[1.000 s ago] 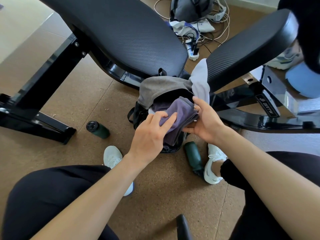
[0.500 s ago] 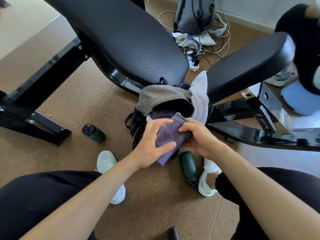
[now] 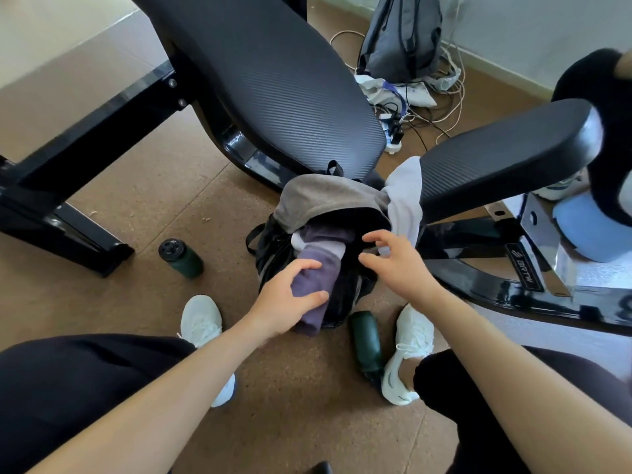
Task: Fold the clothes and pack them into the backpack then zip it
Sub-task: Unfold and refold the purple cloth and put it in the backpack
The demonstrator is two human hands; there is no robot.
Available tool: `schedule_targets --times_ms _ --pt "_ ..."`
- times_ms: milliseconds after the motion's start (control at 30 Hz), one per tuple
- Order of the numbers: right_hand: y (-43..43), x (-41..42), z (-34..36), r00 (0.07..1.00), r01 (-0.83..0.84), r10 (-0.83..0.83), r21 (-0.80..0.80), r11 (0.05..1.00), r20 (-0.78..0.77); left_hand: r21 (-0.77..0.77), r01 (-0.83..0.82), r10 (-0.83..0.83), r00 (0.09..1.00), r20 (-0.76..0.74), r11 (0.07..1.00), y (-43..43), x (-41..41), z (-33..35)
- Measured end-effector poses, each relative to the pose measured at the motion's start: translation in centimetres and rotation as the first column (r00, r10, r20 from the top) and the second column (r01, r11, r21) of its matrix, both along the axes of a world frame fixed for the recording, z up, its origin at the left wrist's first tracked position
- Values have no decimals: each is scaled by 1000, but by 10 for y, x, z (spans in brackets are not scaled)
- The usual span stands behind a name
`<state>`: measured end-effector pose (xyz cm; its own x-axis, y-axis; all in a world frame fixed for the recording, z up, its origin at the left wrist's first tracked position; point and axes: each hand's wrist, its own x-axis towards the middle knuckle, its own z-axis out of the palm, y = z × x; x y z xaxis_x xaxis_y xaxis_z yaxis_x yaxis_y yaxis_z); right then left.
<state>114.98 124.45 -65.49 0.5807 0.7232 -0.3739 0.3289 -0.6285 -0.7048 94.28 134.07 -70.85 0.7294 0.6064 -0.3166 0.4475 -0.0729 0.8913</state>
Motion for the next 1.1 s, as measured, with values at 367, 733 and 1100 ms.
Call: schedule_targets --times_ms 367,733,1100 --pt "55 66 -38 776 -356 500 -388 850 384 -216 -161 144 985 -90 963 16 24 -52" --pt "71 108 -48 888 -346 377 -159 925 264 623 396 -92 882 -462 675 35 132 -119" --pt "76 111 -40 975 -196 184 89 977 123 474 879 -198 475 -857 54 37 200 -181"
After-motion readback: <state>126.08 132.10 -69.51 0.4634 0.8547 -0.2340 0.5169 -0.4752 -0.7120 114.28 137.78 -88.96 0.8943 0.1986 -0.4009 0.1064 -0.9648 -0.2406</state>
